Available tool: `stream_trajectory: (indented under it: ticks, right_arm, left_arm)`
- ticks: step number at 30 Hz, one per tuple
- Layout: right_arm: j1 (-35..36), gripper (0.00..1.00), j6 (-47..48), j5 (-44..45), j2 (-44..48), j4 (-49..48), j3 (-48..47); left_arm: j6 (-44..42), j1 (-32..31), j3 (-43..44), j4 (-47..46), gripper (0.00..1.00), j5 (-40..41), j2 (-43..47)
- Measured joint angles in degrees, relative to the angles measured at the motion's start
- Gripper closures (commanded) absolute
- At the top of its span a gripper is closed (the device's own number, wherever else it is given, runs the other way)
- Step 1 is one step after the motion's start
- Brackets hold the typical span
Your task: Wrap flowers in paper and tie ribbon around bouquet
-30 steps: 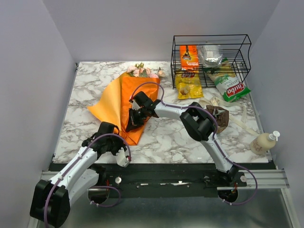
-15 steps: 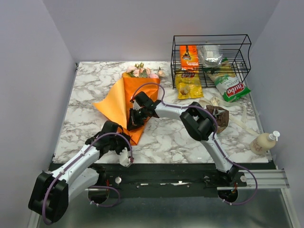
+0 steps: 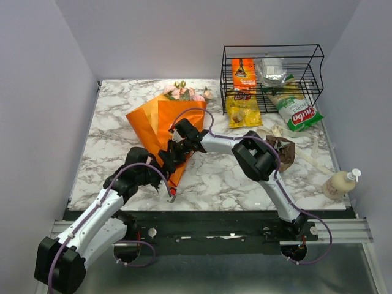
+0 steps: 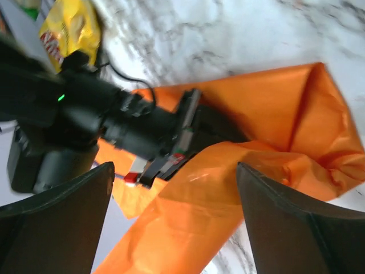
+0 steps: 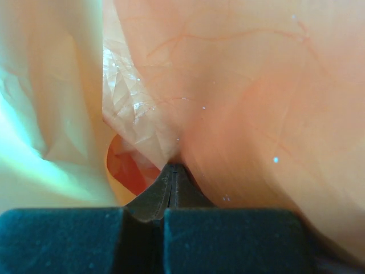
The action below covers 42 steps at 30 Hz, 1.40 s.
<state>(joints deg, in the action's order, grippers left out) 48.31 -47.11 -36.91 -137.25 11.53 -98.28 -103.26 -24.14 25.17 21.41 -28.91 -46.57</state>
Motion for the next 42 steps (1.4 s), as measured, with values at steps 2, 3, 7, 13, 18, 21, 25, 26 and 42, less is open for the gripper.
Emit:
stream_trajectory:
  ticks: [2, 3, 7, 13, 18, 21, 25, 26, 42]
  right_arm:
    - [-0.02, 1.00, -0.02, -0.02, 0.00, -0.02, 0.00]
    - [-0.02, 1.00, -0.02, -0.02, 0.00, -0.02, 0.00]
    - [-0.04, 1.00, -0.07, -0.07, 0.00, -0.04, 0.00]
    - [-0.09, 1.00, -0.11, -0.07, 0.00, -0.04, 0.00]
    - [-0.33, 1.00, -0.28, -0.09, 0.00, -0.17, 0.09]
    - [-0.37, 1.00, -0.39, -0.20, 0.00, -0.44, 0.22]
    - [-0.42, 1.00, -0.50, -0.35, 0.00, -1.05, 0.52]
    - [-0.42, 1.00, -0.52, -0.42, 0.00, -1.22, 0.63]
    - [-0.44, 0.99, -0.90, -0.92, 0.00, -2.54, 1.22]
  left_arm:
    - [5.86, -0.04, 1.33, -0.85, 0.02, -0.57, 1.07]
    - [8.17, -0.17, 1.51, -1.68, 0.03, -0.76, 1.44]
    - [19.78, -0.74, 1.51, -7.06, 0.09, -0.28, -0.63]
    - [36.98, -0.72, 2.43, -14.69, 0.16, 4.90, -8.63]
    - [50.58, -0.57, 4.70, -17.55, 0.43, 6.32, -11.80]
    - [54.64, -0.57, 6.49, -16.55, 0.48, 4.55, -12.15]
    - [59.06, -0.57, 8.44, -14.25, 0.44, 3.39, -13.33]
    - [60.85, -0.57, 9.38, -13.73, 0.42, 3.41, -14.21]
    - [103.60, 27.52, 55.93, 19.15, 0.01, 26.40, -30.67]
